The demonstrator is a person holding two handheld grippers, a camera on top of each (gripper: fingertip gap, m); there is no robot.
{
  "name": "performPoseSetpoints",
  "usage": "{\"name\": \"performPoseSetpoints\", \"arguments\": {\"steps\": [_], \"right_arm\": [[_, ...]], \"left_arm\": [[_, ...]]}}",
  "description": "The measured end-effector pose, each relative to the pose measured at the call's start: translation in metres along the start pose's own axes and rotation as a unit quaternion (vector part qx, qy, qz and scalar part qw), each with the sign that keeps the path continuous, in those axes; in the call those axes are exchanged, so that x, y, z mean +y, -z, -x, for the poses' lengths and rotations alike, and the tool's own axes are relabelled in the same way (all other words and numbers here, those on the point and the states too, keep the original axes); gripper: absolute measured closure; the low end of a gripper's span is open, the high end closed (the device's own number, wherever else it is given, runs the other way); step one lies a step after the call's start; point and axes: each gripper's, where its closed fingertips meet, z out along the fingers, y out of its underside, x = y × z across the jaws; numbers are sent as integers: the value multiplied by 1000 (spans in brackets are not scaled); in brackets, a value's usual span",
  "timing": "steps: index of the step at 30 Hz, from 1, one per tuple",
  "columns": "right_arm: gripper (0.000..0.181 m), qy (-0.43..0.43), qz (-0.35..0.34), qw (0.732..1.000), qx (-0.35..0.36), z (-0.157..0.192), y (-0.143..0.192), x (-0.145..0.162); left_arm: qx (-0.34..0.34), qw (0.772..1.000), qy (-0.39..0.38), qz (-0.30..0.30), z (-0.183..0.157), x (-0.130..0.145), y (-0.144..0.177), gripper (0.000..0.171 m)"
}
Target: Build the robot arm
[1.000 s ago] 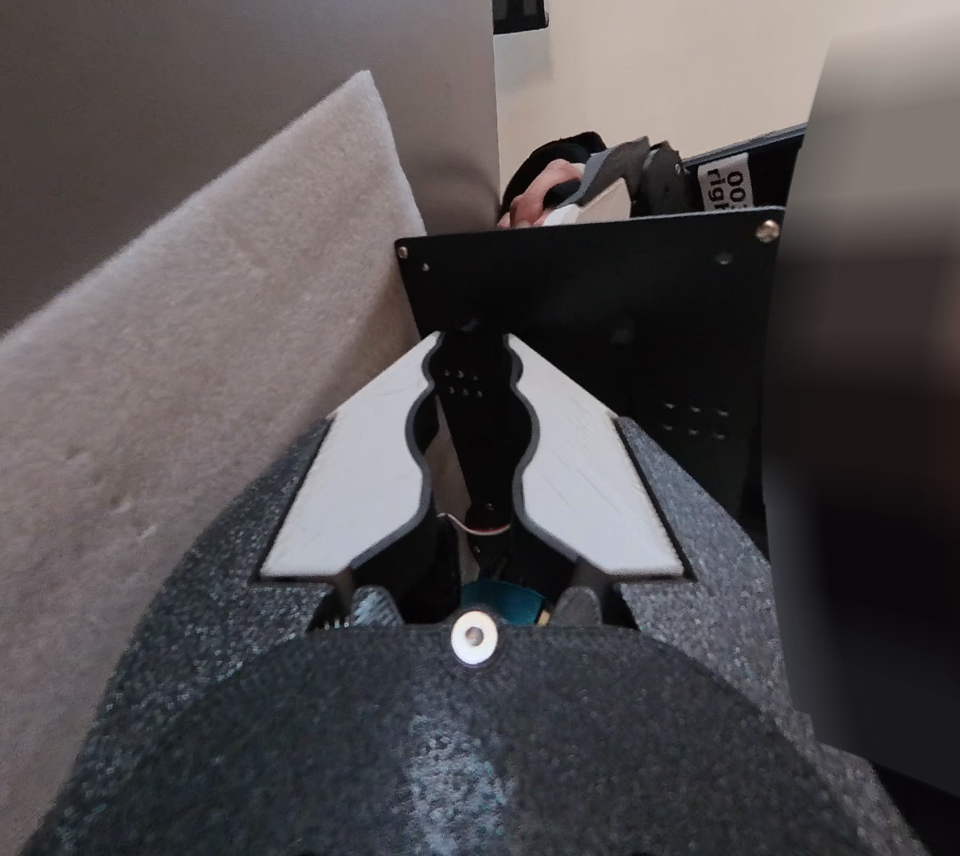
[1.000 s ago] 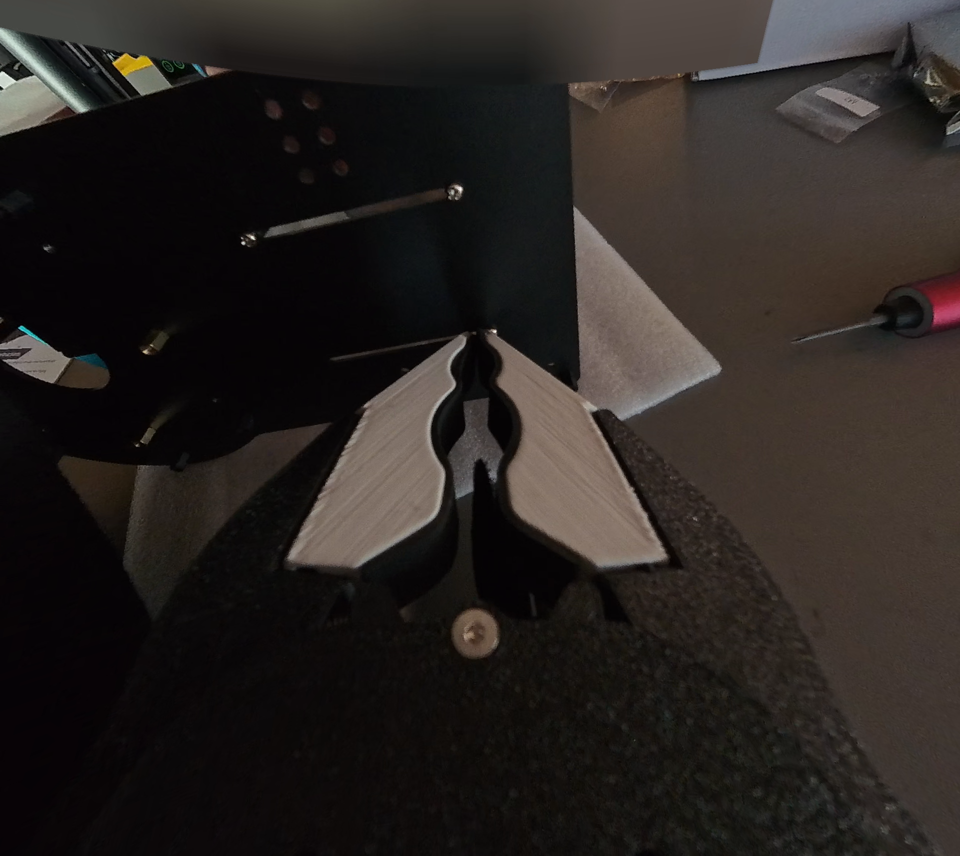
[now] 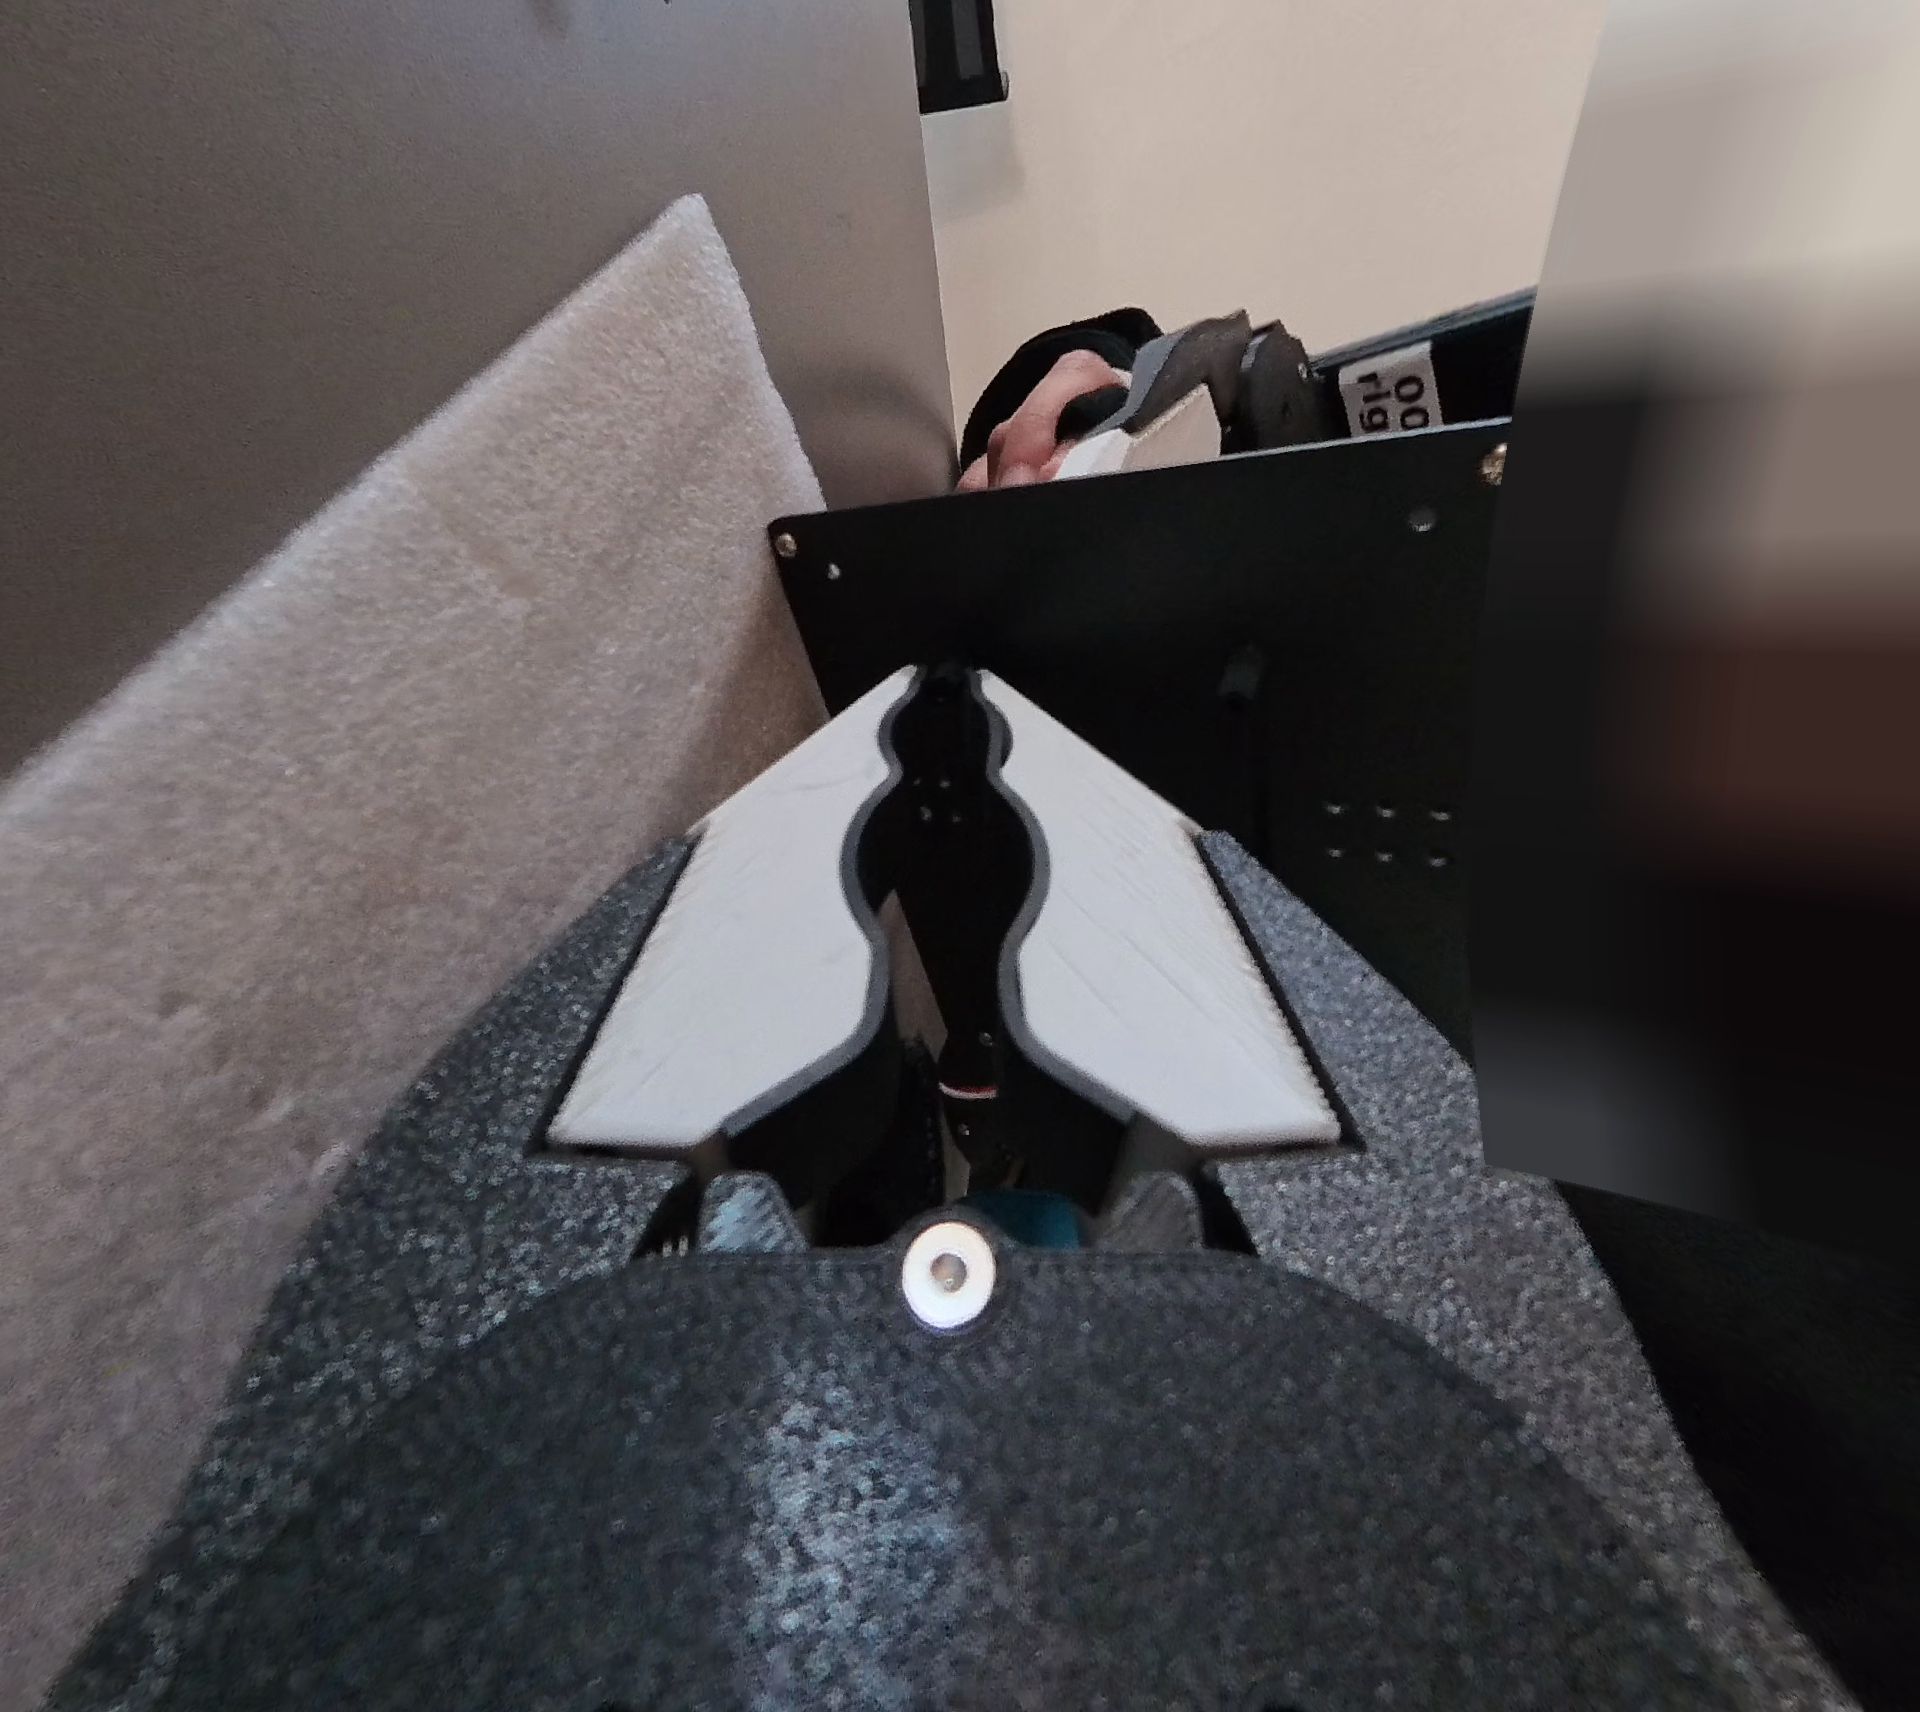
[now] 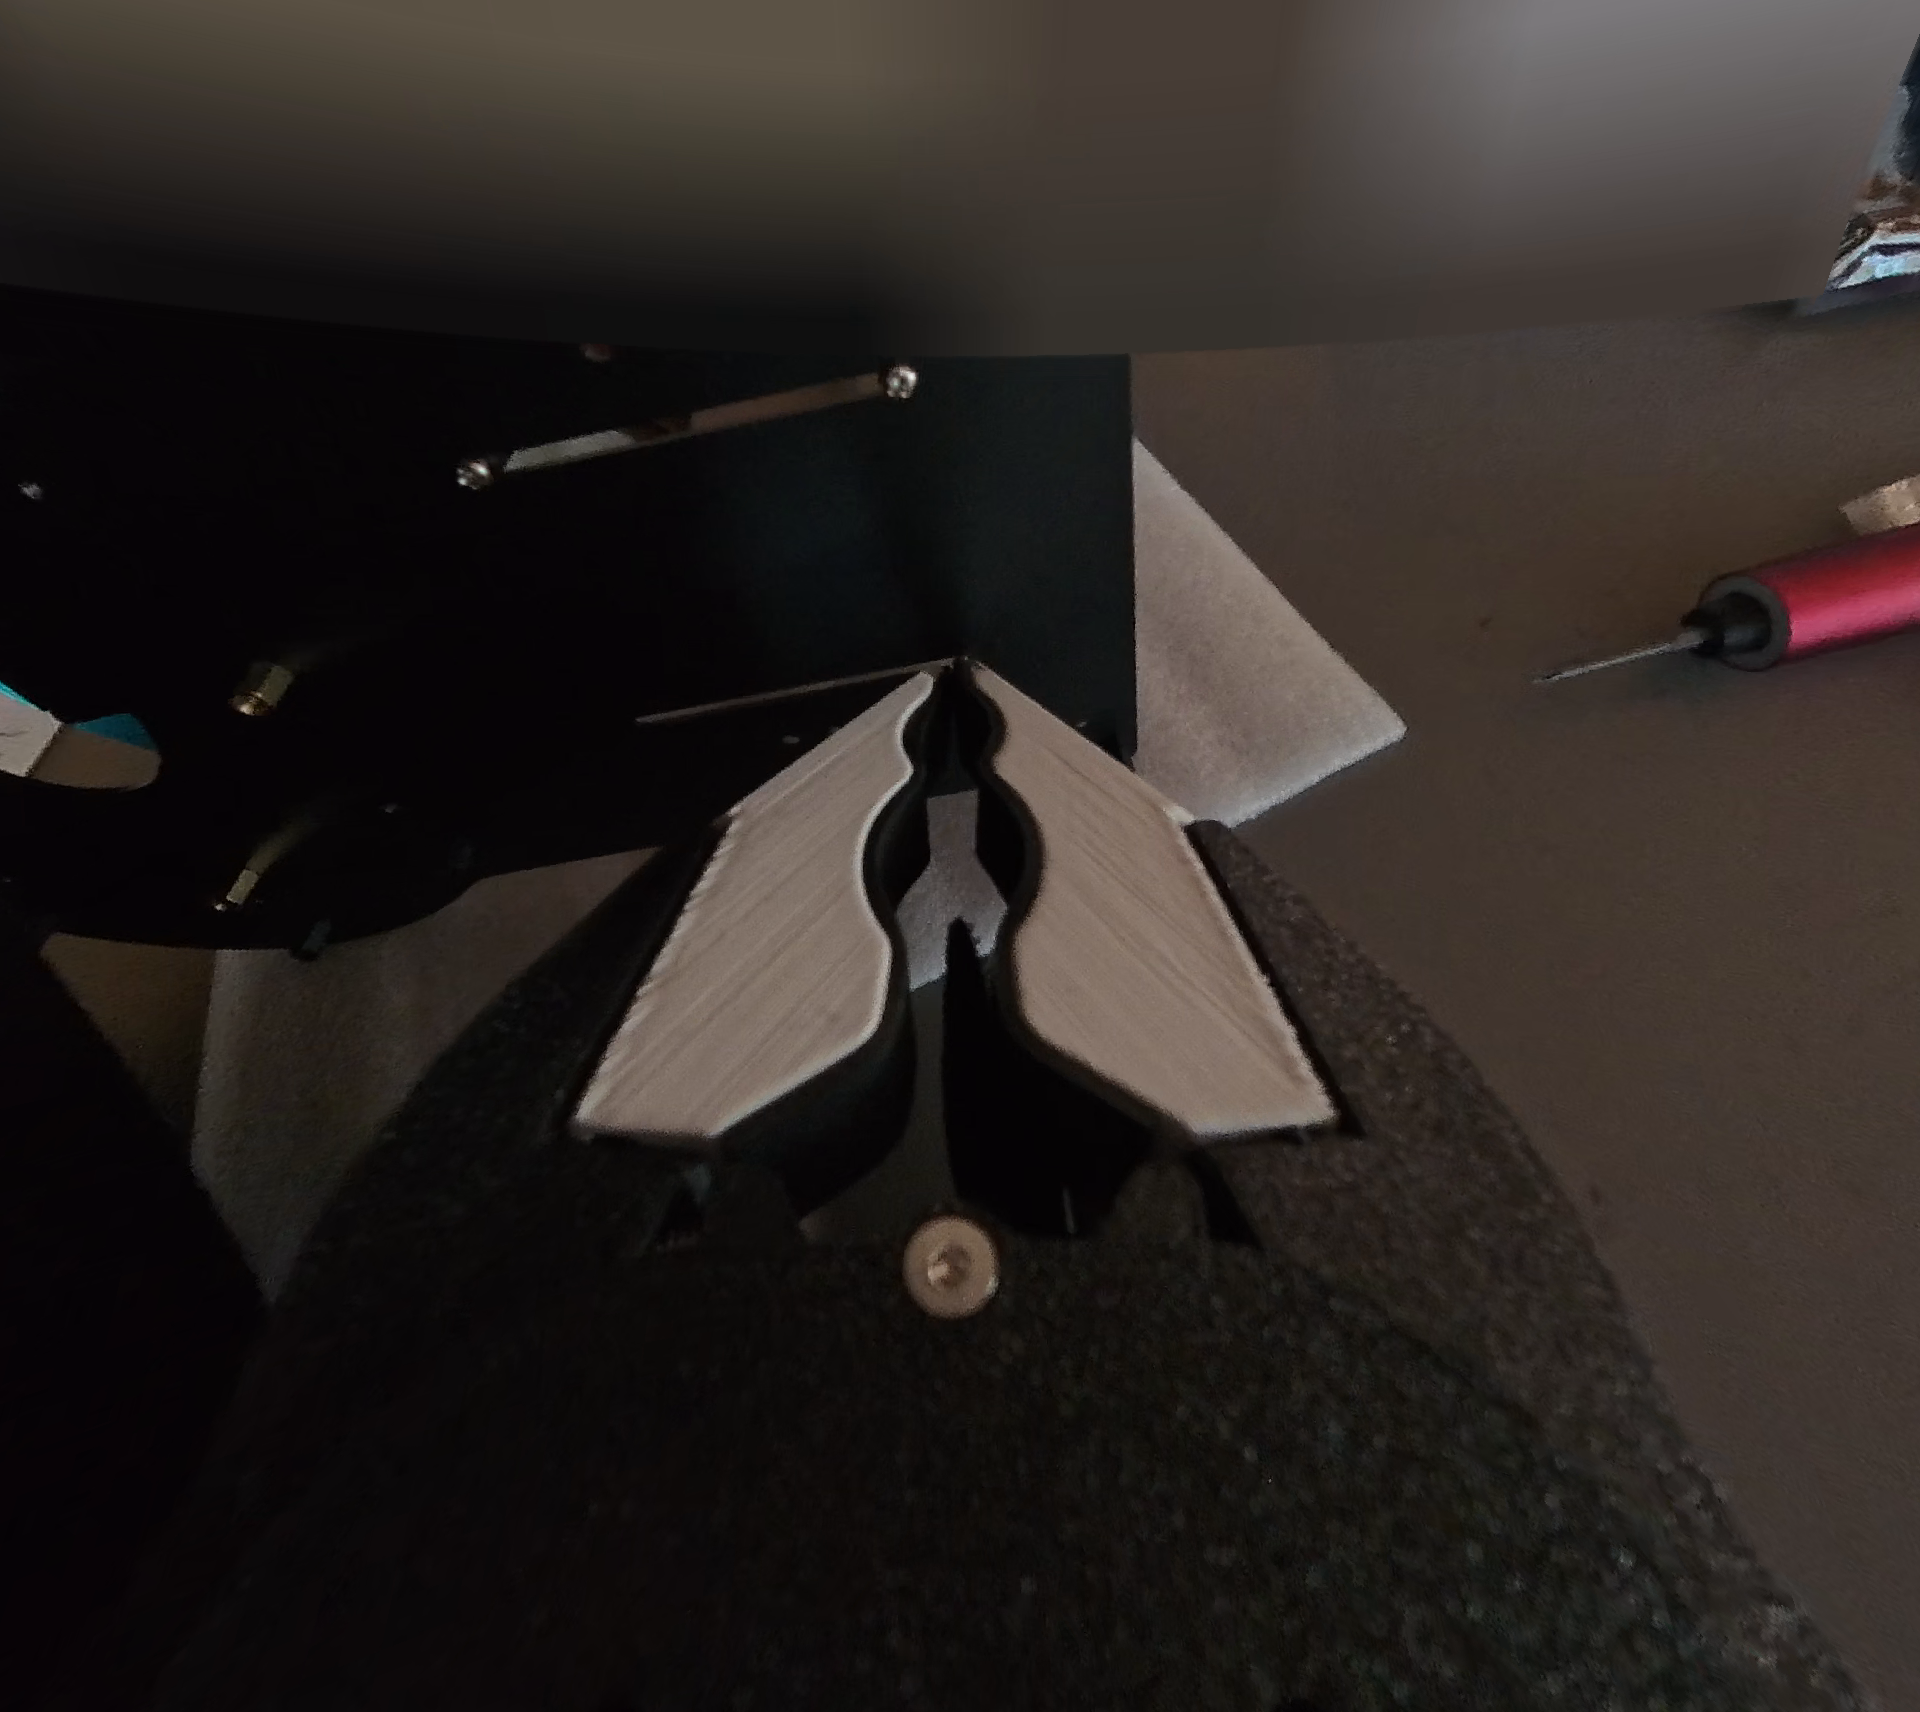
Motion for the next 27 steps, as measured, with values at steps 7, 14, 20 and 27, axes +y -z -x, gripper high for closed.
{"name": "performPoseSetpoints", "arguments": {"steps": [7,14,20,27], "right_arm": [[181,17,0,1000,12,0,-1,-1],[181,18,1,1000,10,-1,-4,-2],[181,8,2,1000,2,-1,-4,-2],[181,8,5,1000,-7,-1,-5,-3]], "left_arm": [[11,1000,14,5,1,2,4,161],[33,999,26,17,1,8,-4,164],[-11,998,-60,29,3,7,-3,167],[-138,941,-297,83,12,8,-2,168]]}}
